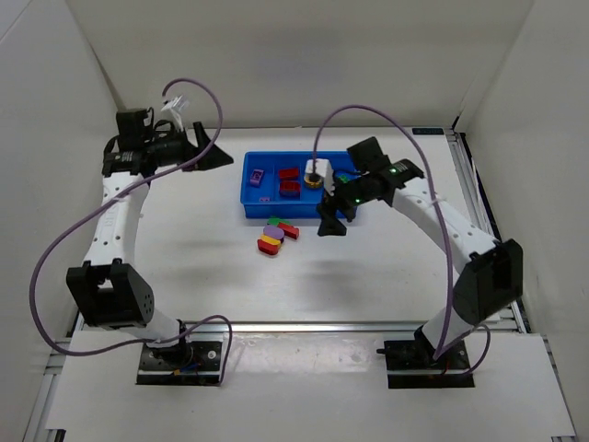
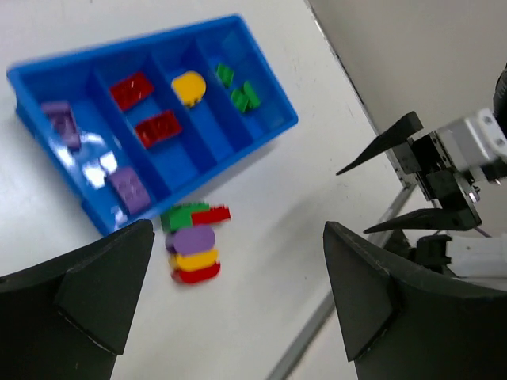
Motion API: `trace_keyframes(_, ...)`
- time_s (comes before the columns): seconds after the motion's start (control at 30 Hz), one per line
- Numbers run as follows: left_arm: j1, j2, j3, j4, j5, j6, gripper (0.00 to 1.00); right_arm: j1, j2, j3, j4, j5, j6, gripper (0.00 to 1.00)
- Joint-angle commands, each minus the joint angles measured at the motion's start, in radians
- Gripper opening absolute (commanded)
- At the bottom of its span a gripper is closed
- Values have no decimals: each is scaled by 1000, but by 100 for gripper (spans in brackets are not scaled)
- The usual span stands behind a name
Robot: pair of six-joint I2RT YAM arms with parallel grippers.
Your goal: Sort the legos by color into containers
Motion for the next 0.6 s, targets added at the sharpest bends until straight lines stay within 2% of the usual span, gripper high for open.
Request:
trace_keyframes(0.0,71,-123,-80,-74,139,52,99,64,119,157,-120,-171,-341,84)
trace_keyframes(0.17,131,-206,-159,-141,162,78,99,128,250,228,-193,-237,-616,84)
trace_keyframes(0.3,137,-242,-182,-206,103,115,99,184,327,244,-201,-182,-837,84)
trace_keyframes(0.5,137,-305,-214,-289,-5,159,100,196,419,319,-250,-182,-819,83)
trace_keyframes(0.57,134,-329,-231,-287,-25,158,99,199,440,324,-216,-173,-729,79)
